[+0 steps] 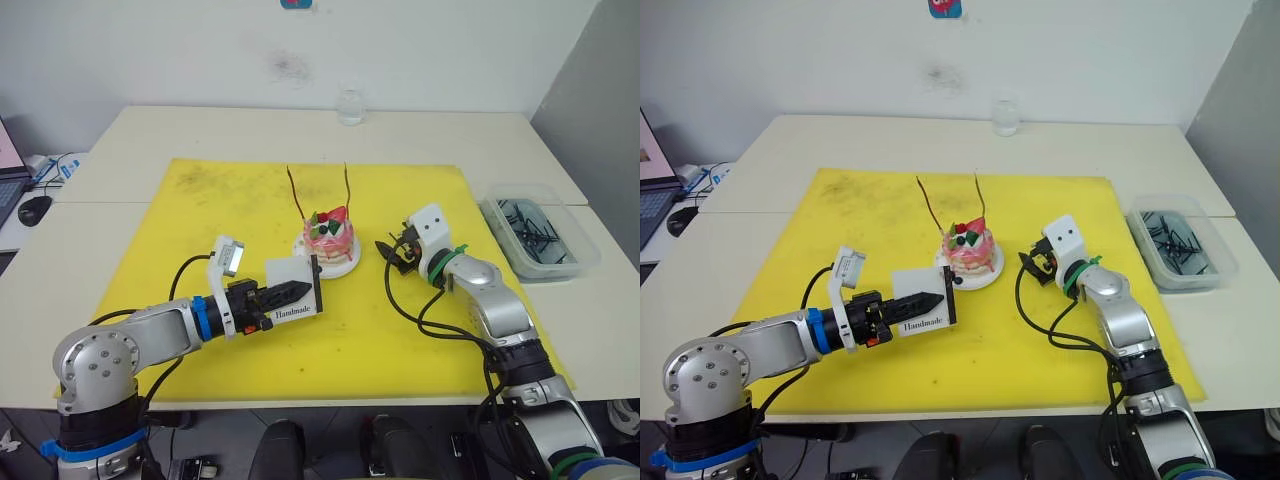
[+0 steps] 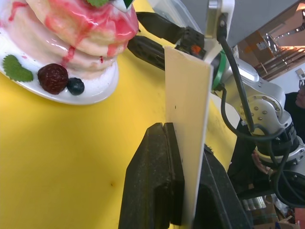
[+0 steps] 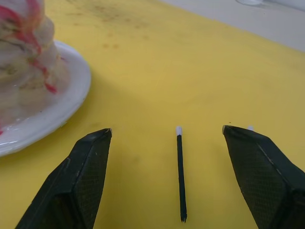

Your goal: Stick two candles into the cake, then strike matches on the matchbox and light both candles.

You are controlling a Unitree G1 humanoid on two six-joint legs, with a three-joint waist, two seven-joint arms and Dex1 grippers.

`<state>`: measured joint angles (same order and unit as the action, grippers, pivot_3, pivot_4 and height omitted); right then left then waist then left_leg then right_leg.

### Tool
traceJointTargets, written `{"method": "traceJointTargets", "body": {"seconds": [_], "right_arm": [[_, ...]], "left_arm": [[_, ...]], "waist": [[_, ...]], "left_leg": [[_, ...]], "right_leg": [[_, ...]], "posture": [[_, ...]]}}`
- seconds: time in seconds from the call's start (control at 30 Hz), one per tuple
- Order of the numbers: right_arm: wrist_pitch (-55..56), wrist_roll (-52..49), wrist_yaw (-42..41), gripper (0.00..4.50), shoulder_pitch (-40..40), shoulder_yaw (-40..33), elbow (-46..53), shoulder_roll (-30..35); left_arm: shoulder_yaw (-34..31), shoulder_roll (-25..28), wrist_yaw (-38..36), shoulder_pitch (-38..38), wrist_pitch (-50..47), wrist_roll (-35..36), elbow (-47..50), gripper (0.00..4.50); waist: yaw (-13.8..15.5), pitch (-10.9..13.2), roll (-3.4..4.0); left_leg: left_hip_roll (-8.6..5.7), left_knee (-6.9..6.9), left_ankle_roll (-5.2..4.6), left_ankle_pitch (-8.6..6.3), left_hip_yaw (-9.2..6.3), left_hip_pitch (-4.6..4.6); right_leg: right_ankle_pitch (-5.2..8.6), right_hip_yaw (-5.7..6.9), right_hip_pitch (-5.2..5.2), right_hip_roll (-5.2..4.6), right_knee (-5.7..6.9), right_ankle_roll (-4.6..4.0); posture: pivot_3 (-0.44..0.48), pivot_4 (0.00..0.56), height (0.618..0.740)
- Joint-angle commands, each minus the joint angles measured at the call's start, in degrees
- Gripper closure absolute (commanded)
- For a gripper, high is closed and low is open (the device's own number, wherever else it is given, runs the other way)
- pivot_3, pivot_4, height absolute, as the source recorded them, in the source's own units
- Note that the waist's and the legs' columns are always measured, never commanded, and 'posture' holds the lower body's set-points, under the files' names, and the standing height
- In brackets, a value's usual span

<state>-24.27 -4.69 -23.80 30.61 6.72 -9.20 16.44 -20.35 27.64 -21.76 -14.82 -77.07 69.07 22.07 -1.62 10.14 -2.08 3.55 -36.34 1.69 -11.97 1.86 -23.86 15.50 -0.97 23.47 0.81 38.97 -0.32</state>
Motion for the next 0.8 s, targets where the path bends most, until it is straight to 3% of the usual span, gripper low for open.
{"method": "traceJointTargets", "body": {"seconds": [0.03,0.27,0.3,0.4,0.67,0.8], "right_arm": [[1.37,-0.6,0.6,0.62,1.48,-2.09,-1.43,-0.78],[2.46,0.45,1.73,0.62,2.63,-2.31,-4.45,-2.08],[2.0,0.55,1.82,0.78,2.58,-2.14,-4.35,-2.12],[0.73,0.88,2.54,1.54,2.32,-1.84,-4.0,-2.34],[-0.95,1.86,3.46,4.42,0.88,-0.81,-2.57,-3.84],[-1.26,1.46,3.63,4.47,0.32,-1.1,-0.85,-4.48]], "left_arm": [[0.66,0.81,0.21,-0.25,1.81,1.22,1.21,4.5],[2.39,1.01,0.29,-0.88,3.36,1.06,0.45,4.5],[2.56,1.07,0.3,-0.91,3.54,1.11,0.37,4.5],[3.04,1.27,0.31,-0.84,4.02,1.01,0.28,4.5],[4.0,1.93,0.37,-0.4,4.87,1.27,0.38,4.5],[4.15,2.03,0.48,-0.17,5.01,1.31,0.47,4.5]], "waist": [[-0.02,0.0,0.0],[-0.07,0.0,0.0],[-0.07,0.0,0.0],[-0.07,0.0,0.0],[-0.04,0.0,0.0],[-0.04,0.0,0.0]], "left_leg": [[0.0,0.0,0.0,0.0,0.01,0.0],[0.0,0.0,0.0,0.0,0.01,0.02],[0.0,0.0,0.0,0.0,0.0,0.01],[0.0,0.0,0.0,0.0,0.01,0.01],[0.0,-0.01,0.0,0.0,0.01,0.02],[0.01,-0.01,0.0,0.0,0.01,0.02]], "right_leg": [[0.0,-0.01,0.0,0.0,0.0,0.0],[0.0,-0.01,0.0,0.0,0.02,0.0],[0.0,0.0,0.0,0.0,0.02,0.0],[0.0,-0.02,0.0,0.0,0.02,0.0],[-0.01,-0.01,-0.02,-0.01,0.02,0.0],[-0.01,-0.01,-0.02,-0.01,0.02,0.0]], "posture": [[0.0,0.15,0.74],[0.0,0.15,0.74],[0.0,0.15,0.74],[0.0,0.15,0.74],[0.0,0.15,0.74],[0.0,0.15,0.74]]}}
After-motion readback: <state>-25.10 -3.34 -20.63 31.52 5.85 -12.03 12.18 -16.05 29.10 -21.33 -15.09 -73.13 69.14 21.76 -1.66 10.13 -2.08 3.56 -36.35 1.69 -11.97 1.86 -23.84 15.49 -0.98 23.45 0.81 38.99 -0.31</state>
